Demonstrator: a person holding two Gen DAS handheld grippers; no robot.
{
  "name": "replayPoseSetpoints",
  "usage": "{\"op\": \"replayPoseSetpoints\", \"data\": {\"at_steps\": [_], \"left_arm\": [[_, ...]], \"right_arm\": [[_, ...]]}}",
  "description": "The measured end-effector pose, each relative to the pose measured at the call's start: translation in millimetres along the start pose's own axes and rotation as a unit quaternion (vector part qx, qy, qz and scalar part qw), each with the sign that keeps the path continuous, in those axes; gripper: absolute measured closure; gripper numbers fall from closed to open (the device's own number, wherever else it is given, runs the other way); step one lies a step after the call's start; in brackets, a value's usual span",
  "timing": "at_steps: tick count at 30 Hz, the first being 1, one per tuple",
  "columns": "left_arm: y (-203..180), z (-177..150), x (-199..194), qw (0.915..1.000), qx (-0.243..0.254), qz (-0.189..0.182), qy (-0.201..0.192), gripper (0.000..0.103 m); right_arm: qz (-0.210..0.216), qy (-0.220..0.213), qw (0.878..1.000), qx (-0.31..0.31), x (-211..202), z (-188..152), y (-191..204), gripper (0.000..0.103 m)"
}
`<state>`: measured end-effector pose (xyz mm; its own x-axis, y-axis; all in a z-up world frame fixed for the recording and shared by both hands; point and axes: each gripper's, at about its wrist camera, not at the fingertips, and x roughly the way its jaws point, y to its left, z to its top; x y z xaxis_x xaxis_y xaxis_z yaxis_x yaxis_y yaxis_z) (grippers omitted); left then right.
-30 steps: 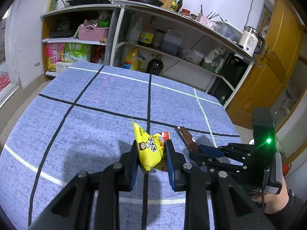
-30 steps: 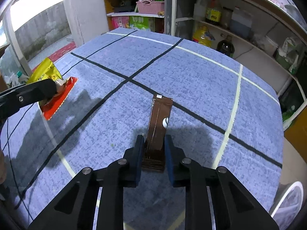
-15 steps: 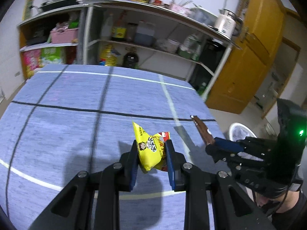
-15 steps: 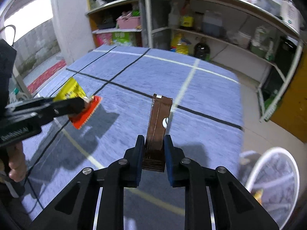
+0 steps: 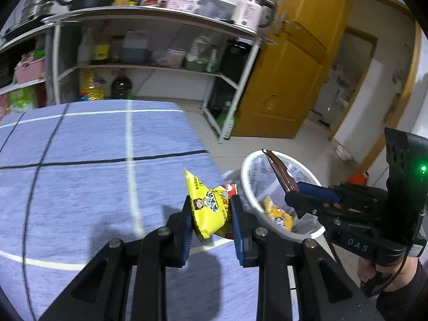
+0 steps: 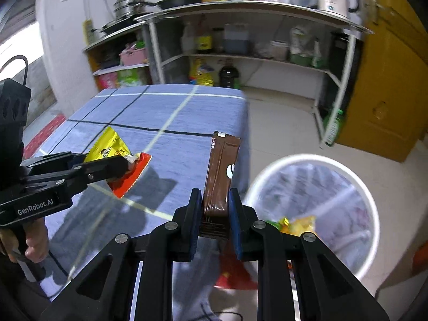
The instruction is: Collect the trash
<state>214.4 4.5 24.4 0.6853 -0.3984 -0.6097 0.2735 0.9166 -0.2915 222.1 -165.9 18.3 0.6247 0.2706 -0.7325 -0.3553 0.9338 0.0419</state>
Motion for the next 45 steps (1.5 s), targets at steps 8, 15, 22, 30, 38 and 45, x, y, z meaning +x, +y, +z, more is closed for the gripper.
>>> {"op": "replayPoseSetpoints", "data": {"at_steps": [8,15,22,30,38,45], "left_arm": [[-43.8,11.5,36.9,0.9994,0.004,-0.032,0.014,0.076],[-82.1,12.4,77.9,0.9975,0.021,-0.053,0.042,0.076],[-105.9,12.0,114.1,0.9960,0.035,-0.045,0.068,0.075],[-108.2,7.6,131.7,0.9955,0.040,-0.034,0.079,0.070],[-107.1,10.5,123.0,0.9964,0.036,-0.039,0.066,0.058],[-105.1,11.3,103.0,0.9975,0.027,-0.041,0.052,0.058]], "right_arm": [[-0.035,-0.003,0.998,0.046,-17.0,-19.2,-57.1,0.082],[-0.057,0.009,0.995,0.076,-16.4,-34.8,-95.0,0.082],[-0.064,0.020,0.992,0.105,-8.3,-42.2,-120.0,0.082],[-0.069,0.019,0.990,0.119,0.1,-40.8,-131.9,0.080],[-0.081,0.012,0.990,0.115,-3.4,-41.6,-128.4,0.077],[-0.089,-0.003,0.989,0.119,-16.9,-42.3,-122.6,0.077]]}}
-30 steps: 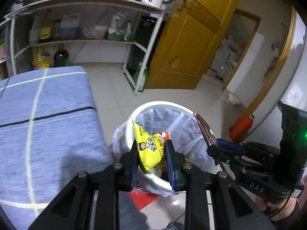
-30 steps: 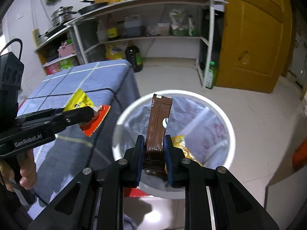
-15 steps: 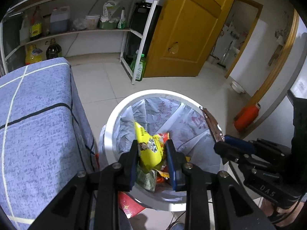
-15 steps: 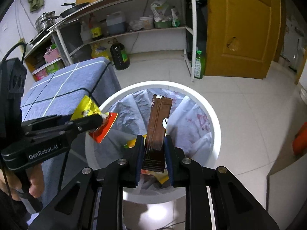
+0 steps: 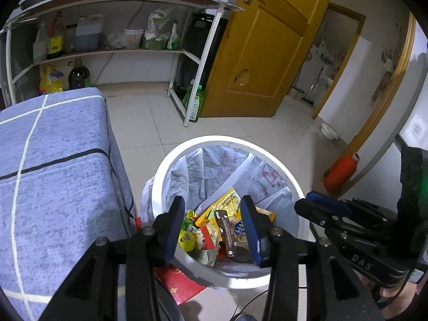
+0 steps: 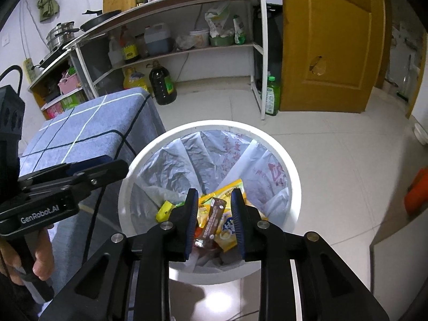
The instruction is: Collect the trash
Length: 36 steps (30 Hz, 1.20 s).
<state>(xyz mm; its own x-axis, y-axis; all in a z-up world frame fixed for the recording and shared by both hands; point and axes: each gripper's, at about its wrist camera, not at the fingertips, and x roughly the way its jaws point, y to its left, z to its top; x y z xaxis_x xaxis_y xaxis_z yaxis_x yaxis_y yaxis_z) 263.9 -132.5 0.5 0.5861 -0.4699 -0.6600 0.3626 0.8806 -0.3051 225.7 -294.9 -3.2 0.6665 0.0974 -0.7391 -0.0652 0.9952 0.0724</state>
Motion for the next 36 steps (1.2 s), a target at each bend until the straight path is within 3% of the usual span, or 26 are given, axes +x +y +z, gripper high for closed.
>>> {"op": "replayPoseSetpoints", "data": {"at_steps": [21,36], "left_arm": [[-5.5,-45.2,-99.2,0.9984,0.016,0.008,-0.053,0.057],[-10.9,-111.9,-146.8,0.9944,0.045,0.054,-0.079,0.054]], "right_arm": [[-0.004,-0.054,0.998,-0.015,-73.6,-45.4,53.1,0.077],[-0.039,-0.077,0.996,-0.020,-122.5,-108.1,71.3,0.077]]}}
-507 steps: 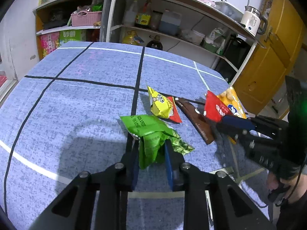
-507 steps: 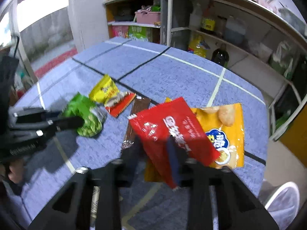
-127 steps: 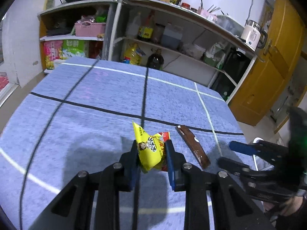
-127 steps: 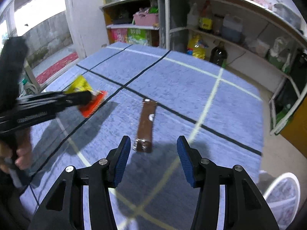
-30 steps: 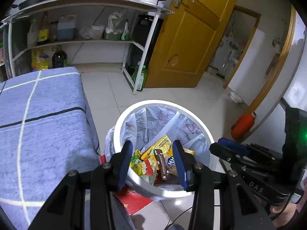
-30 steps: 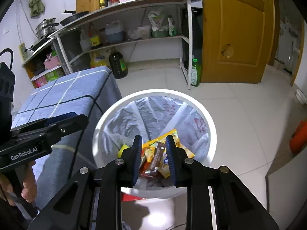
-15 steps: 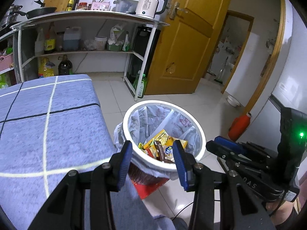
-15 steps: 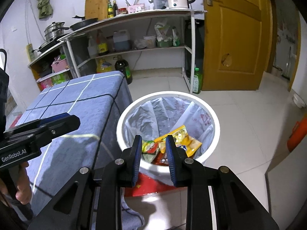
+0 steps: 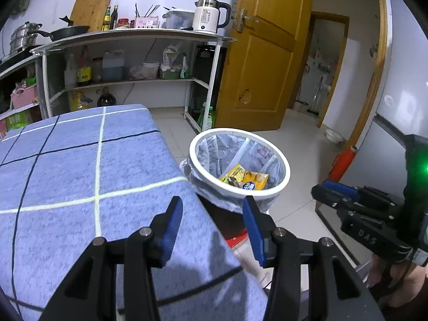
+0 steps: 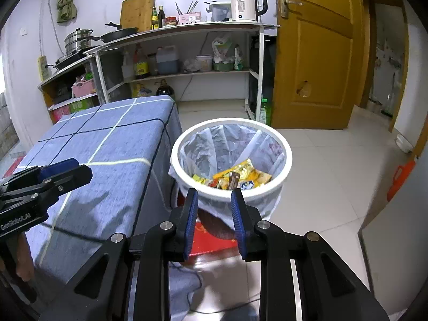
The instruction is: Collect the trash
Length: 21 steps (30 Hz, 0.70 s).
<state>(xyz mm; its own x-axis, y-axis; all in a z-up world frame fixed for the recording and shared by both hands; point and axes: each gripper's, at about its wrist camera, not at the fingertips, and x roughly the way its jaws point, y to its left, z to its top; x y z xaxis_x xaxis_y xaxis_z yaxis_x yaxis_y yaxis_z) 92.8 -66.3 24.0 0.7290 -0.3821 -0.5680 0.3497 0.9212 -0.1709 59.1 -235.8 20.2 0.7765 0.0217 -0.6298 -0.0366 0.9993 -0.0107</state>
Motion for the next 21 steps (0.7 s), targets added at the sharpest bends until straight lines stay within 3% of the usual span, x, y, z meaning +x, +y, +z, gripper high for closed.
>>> {"op": "replayPoseSetpoints", "data": {"at_steps": [9,21], "left_arm": [[-7.8,-26.9,-21.5,0.9993,0.027,0.022,-0.009,0.053],[-8.2,-43.5,-35.0,0.9990,0.023,0.032,-0.019,0.052]], "right_arm": [[-0.009,-0.015,1.000,0.002,-30.8,-29.3,5.8,0.076],[-0.004,-0.018,1.000,0.004,-41.6,-44.9,11.5,0.075]]}}
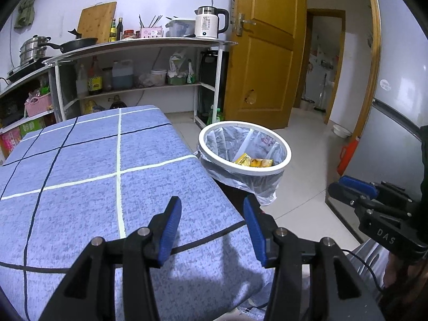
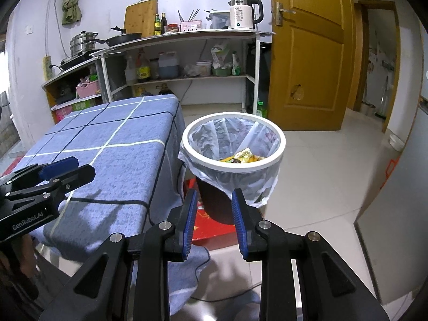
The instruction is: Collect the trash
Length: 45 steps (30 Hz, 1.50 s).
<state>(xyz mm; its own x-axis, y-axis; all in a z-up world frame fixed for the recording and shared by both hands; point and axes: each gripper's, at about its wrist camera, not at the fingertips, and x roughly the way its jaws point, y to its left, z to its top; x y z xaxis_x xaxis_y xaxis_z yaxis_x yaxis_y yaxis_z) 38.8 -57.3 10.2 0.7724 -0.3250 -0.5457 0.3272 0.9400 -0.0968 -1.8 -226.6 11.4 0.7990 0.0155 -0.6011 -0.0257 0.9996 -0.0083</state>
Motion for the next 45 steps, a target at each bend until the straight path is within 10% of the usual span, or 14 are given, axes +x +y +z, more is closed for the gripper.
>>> {"op": "replayPoseSetpoints", "data": {"at_steps": [45], "left_arm": [[-4.3,-0.9,-3.0,1.0000,-0.003,0.001,0.006,0.052]], "right_arm": [[0.005,0.000,1.000,-0.010,-1.6,3.5,2.8,0.075]]}}
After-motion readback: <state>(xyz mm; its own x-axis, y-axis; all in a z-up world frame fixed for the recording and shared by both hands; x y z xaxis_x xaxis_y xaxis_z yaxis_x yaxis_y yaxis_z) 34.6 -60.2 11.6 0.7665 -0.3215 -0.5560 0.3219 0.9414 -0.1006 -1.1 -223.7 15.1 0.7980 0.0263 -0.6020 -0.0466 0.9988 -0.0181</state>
